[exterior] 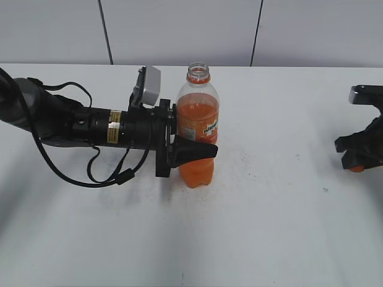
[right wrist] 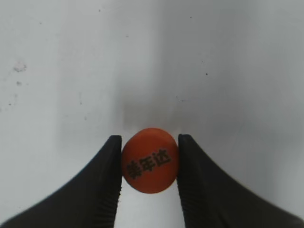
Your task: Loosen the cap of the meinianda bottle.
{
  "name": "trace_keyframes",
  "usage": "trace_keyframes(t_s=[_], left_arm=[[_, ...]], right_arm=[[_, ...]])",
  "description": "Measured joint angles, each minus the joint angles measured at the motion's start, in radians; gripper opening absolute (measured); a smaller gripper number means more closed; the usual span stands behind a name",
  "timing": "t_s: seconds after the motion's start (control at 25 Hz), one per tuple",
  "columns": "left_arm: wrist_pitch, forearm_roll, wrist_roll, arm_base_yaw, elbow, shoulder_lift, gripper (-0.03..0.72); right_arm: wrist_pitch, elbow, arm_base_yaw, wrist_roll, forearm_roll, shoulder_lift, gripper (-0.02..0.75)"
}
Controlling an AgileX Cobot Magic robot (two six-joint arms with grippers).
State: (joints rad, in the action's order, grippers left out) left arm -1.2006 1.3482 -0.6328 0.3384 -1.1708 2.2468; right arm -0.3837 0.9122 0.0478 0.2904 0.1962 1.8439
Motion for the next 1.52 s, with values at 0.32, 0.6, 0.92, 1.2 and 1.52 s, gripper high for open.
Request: trace_keyframes(t_s=[0.32, 0.6, 0.92, 1.2, 1.52], left_arm=[[0.0, 0.0, 0.0, 0.0, 0.0, 0.0, 0.418], [0.0, 0.0, 0.0, 0.0, 0.0, 0.0, 0.418], [0.0, 0.0, 0.0, 0.0, 0.0, 0.0, 0.431], [-0.003, 0.014, -0.003, 0.0, 0.0, 0.0, 0.582], [-0.004, 0.017, -0.015, 0.0, 0.0, -0.048, 0.593]], right_arm=[[0.005, 0.0, 0.0, 0.0, 0.0, 0.037, 0.281], [-0.011, 0.0, 0.0, -0.018, 0.001, 0.037, 0.557], [-0.019, 0.0, 0.0, -0.026, 0.044, -0.037, 0.554], [-0.02, 0.0, 0.0, -0.026, 0.051, -0.158, 0.554], [-0.02, 0.003, 0.0, -0.026, 0.057, -0.269, 0.554]])
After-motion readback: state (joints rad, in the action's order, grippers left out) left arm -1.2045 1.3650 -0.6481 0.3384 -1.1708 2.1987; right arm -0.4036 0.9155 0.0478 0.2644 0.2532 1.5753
